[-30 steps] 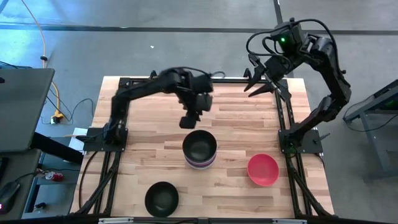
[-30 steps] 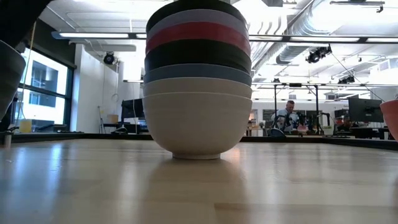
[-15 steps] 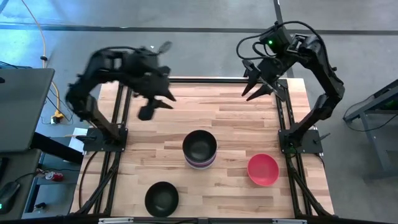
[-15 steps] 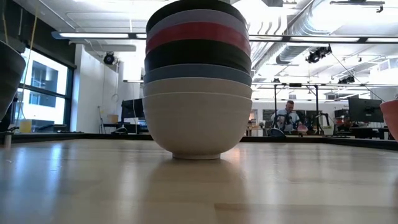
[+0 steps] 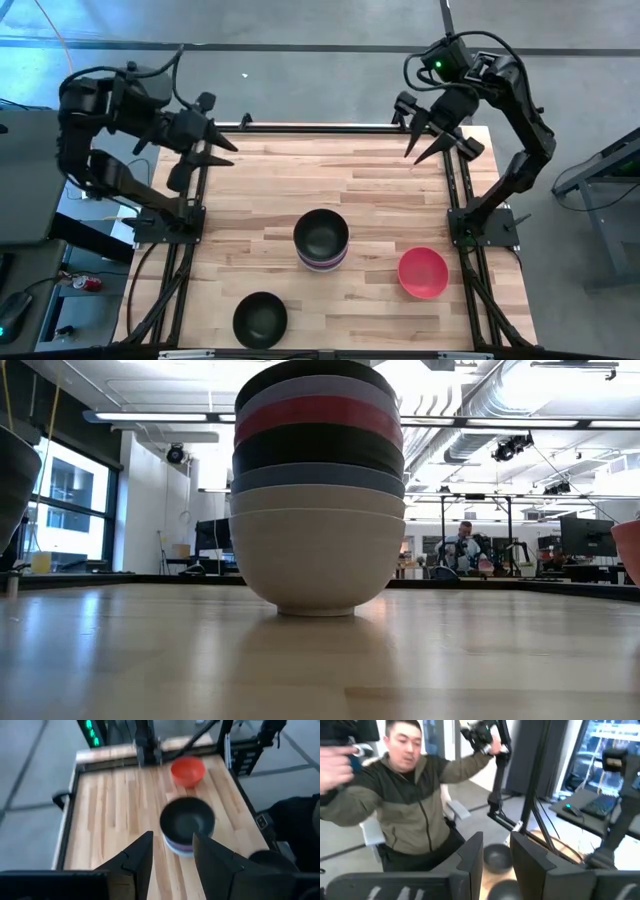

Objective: Nest bowls inside each other
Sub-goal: Stack the black bowl on top of the black bowl

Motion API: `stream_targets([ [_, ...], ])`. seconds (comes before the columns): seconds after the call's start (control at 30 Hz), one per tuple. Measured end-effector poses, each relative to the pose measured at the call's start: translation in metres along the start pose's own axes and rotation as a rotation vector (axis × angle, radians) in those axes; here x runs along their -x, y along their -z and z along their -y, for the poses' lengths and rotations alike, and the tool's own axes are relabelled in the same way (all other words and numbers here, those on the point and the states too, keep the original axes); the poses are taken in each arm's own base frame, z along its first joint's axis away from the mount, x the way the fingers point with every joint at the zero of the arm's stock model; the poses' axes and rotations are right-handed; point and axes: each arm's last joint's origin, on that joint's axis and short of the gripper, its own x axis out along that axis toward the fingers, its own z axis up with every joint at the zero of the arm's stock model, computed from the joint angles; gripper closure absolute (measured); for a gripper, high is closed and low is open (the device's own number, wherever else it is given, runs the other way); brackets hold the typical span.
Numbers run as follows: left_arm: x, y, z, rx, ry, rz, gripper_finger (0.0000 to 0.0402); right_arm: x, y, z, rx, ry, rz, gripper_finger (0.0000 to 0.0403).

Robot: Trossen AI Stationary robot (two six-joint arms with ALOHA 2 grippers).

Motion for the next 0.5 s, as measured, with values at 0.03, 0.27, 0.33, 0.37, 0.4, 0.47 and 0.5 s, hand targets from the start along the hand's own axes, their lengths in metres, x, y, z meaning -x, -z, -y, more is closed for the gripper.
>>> stream_targets([
  [0.03, -0.002, 0.004, 0.000, 0.014, 0.003, -0.022, 0.0272, 0.000, 0.000, 0.000, 0.002, -0.010, 0.015, 0.0313],
  [0.27, -0.040, 0.038, 0.002, 0.031, 0.060, -0.089, 0.0272, -0.007, -0.006, -0.006, 0.037, -0.145, 0.171, 0.0313],
  [0.33, -0.053, 0.049, 0.003, 0.018, 0.096, -0.070, 0.0272, -0.012, -0.007, -0.007, 0.026, -0.166, 0.169, 0.0313],
  [0.37, -0.057, 0.056, 0.004, 0.014, 0.100, -0.068, 0.0272, -0.014, -0.007, -0.007, 0.011, -0.177, 0.166, 0.0313],
  [0.4, -0.061, 0.062, 0.005, 0.011, 0.100, -0.070, 0.0272, -0.017, -0.007, -0.007, -0.008, -0.182, 0.153, 0.0313],
  [0.47, -0.067, 0.075, 0.007, 0.007, 0.101, -0.068, 0.0272, -0.022, -0.005, -0.004, -0.058, -0.169, 0.101, 0.0313],
  [0.5, -0.070, 0.081, 0.008, 0.010, 0.102, -0.074, 0.0272, -0.025, -0.003, -0.002, -0.085, -0.155, 0.067, 0.0313],
])
